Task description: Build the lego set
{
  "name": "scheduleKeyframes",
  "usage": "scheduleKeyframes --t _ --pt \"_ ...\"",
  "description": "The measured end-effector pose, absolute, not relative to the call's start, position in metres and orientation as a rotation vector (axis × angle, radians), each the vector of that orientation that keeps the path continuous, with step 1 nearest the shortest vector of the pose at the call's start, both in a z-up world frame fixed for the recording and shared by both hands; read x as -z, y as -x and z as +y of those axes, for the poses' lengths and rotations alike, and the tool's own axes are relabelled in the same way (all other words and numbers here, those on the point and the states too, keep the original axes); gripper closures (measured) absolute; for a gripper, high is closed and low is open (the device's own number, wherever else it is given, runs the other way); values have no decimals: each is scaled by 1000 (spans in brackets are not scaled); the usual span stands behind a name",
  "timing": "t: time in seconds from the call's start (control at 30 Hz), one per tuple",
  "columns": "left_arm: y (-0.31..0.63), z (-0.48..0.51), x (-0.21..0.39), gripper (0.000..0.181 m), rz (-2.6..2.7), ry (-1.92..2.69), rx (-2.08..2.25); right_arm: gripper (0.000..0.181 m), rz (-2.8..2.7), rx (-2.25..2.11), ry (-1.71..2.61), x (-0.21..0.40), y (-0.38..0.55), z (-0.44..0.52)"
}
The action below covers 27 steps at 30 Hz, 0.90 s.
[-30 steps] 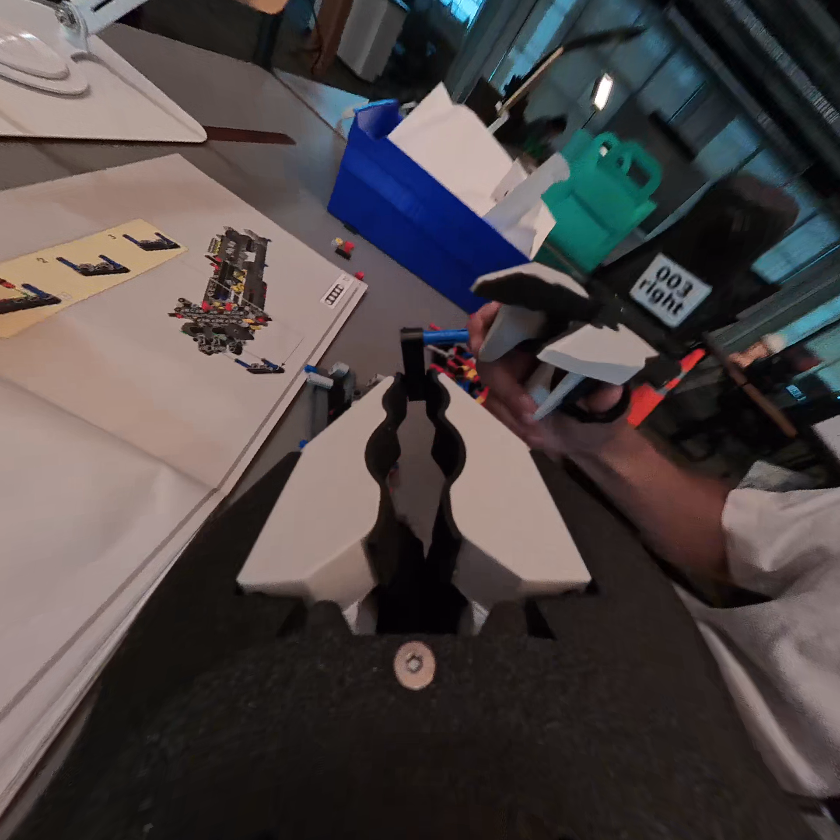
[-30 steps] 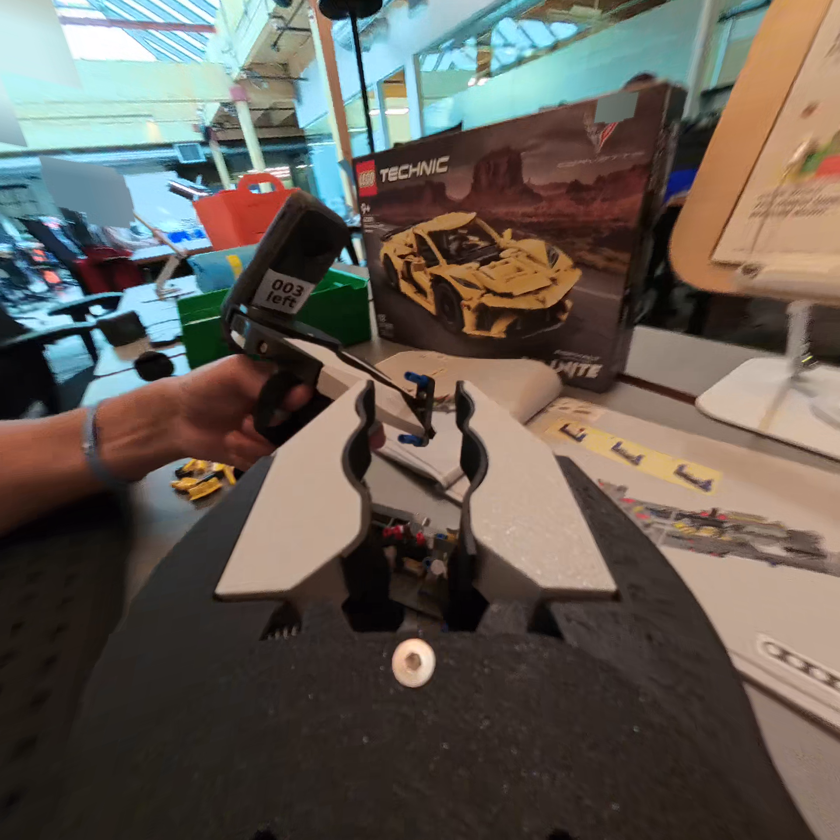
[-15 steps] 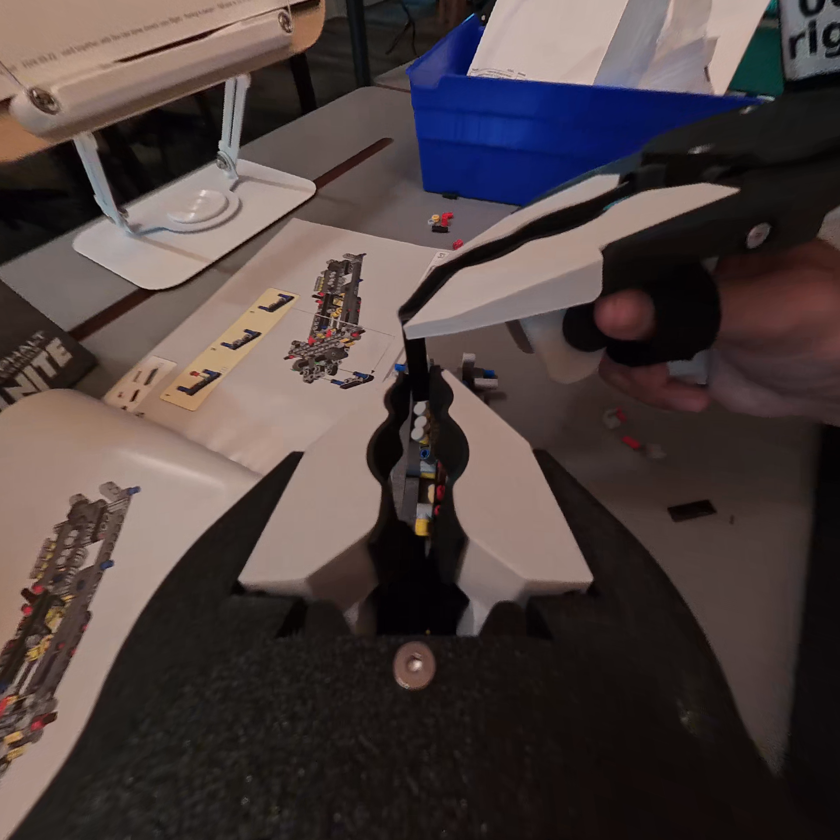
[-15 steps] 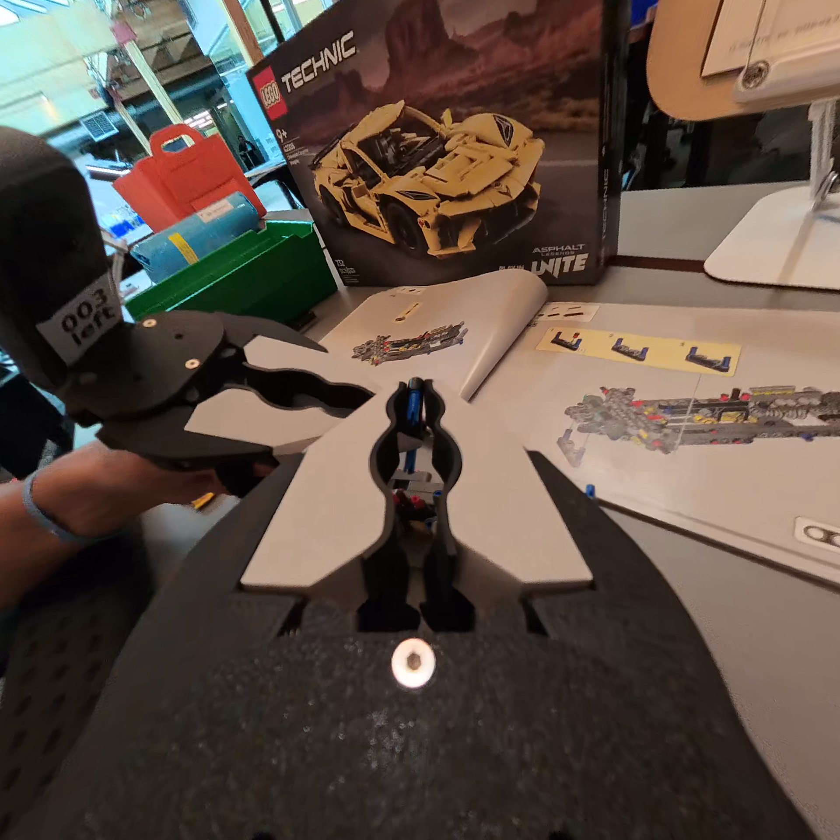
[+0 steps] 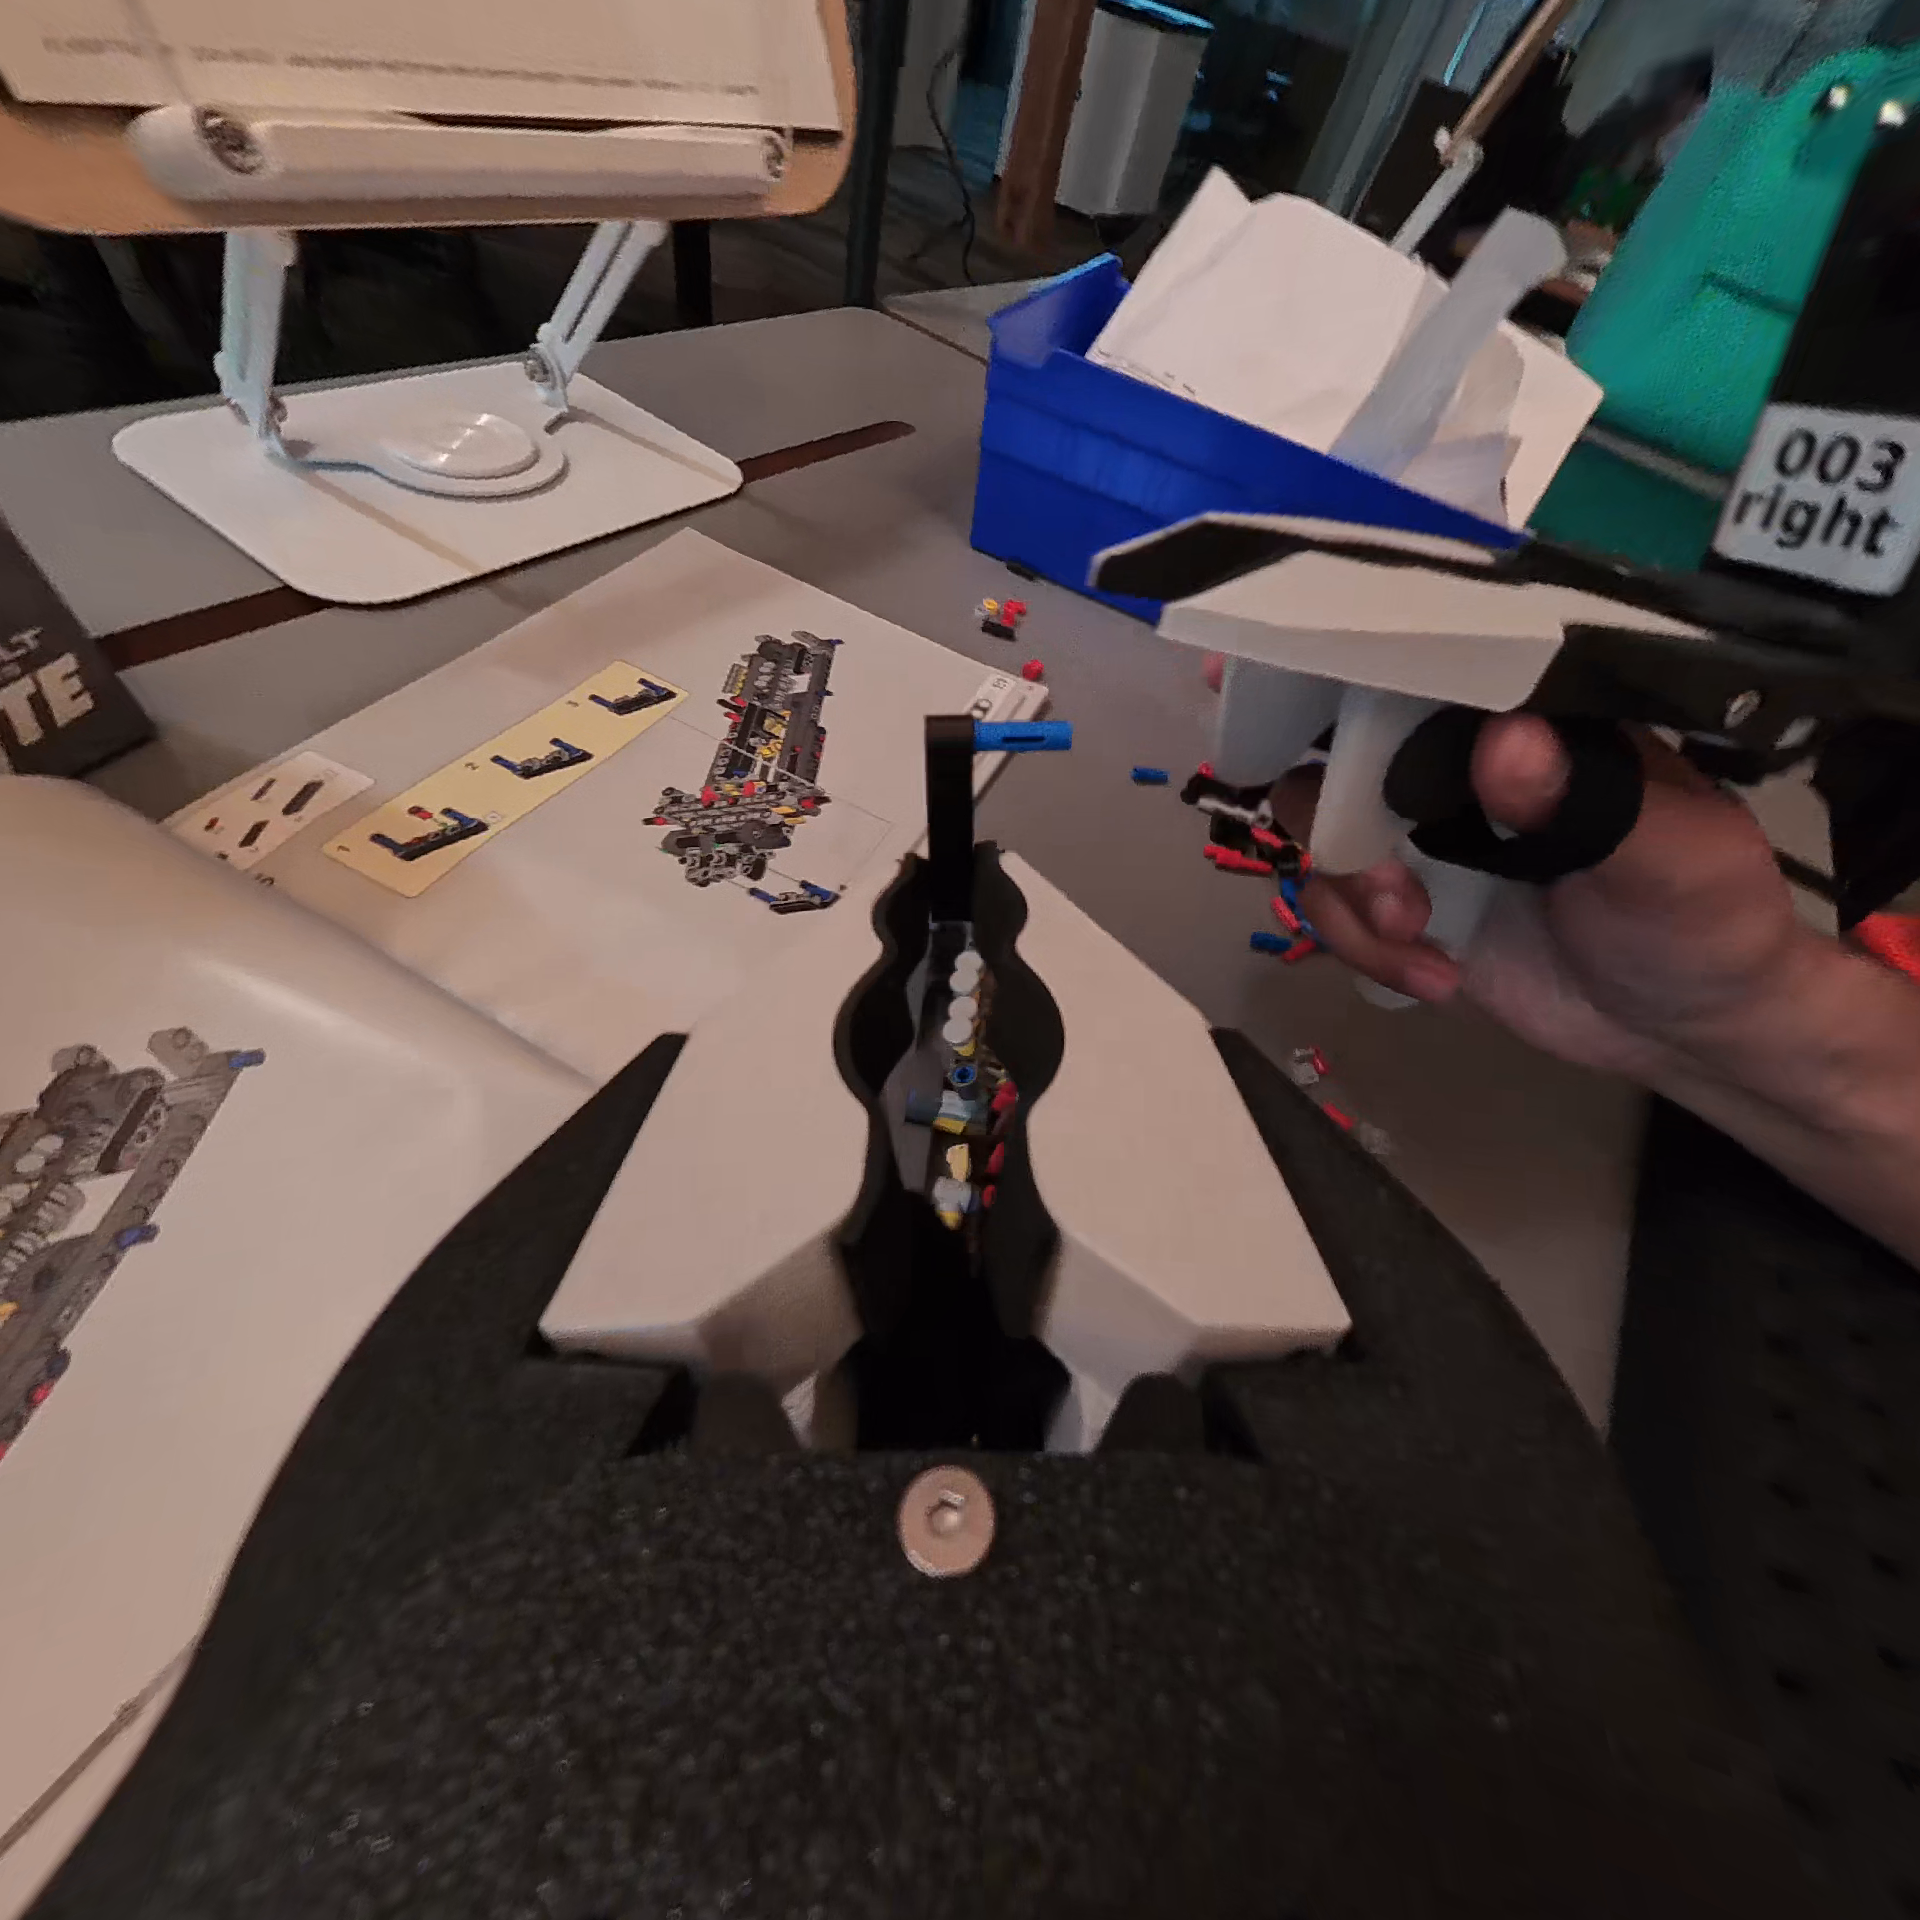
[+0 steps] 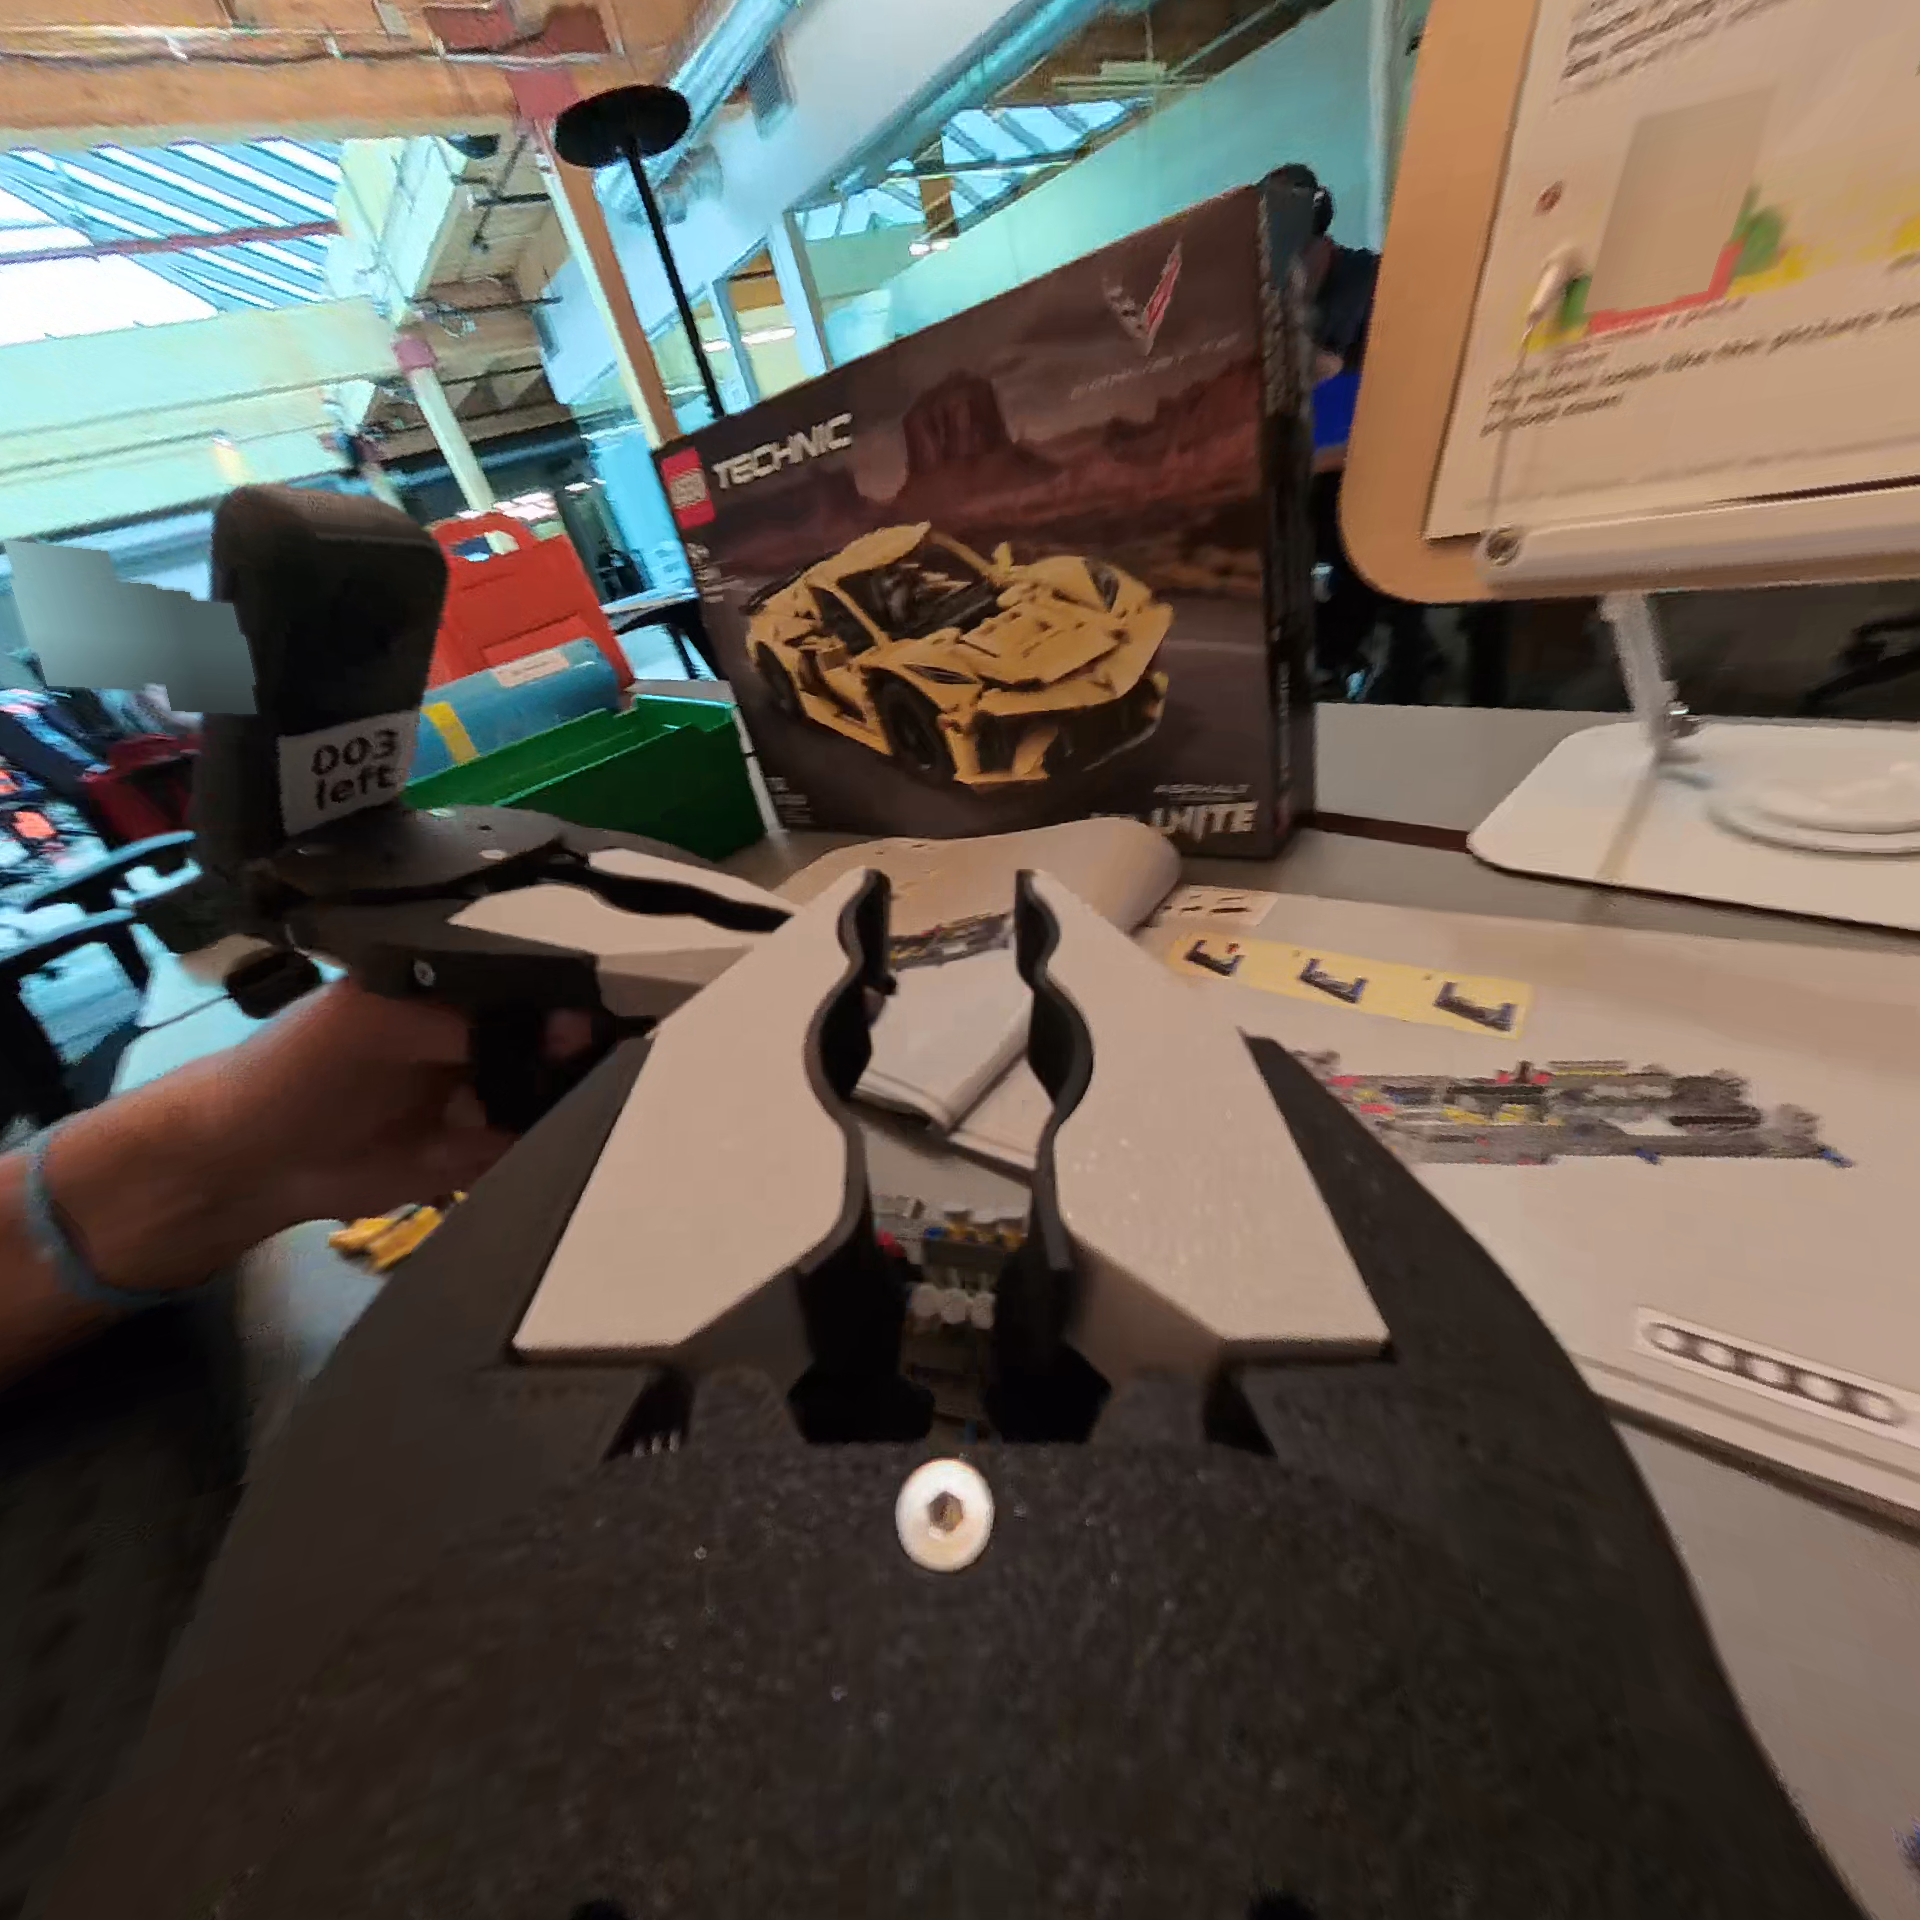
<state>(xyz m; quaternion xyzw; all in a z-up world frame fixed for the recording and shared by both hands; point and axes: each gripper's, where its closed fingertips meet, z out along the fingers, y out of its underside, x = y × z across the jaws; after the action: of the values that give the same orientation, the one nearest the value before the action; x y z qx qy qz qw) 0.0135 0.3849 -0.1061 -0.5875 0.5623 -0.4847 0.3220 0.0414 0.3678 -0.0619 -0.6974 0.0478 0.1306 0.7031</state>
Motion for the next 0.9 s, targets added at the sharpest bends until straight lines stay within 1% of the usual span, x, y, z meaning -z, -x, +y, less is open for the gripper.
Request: scheduleKeyframes --t 0.13,0.23,0.33,0.4,0.47,0.63,0.77,0.9 --pt "-10 406 105 175 1407 1616 1270 160 92 -196 1625 70 -52 357" --pt "-9 415 104 175 1378 1634 1251 164 37 -179 1761 78 -53 338" --pt "-9 415 105 175 1382 1635 1245 174 -28 -163 1937 88 -53 306" --pt "-10 411 106 175 1401 1626 1233 173 -142 -161 2108 105 -43 282" --pt "-10 407 107 175 1423 1610 1220 168 -285 -148 2291 129 -31 258" --pt "-10 399 105 175 1460 1570 1201 164 -440 -213 2502 170 -8 238" --pt "-9 402 102 175 1448 1562 1195 164 -414 -253 2543 190 -4 237" --pt "-9 403 101 175 1439 1575 1215 166 -313 -264 2505 192 -4 240"
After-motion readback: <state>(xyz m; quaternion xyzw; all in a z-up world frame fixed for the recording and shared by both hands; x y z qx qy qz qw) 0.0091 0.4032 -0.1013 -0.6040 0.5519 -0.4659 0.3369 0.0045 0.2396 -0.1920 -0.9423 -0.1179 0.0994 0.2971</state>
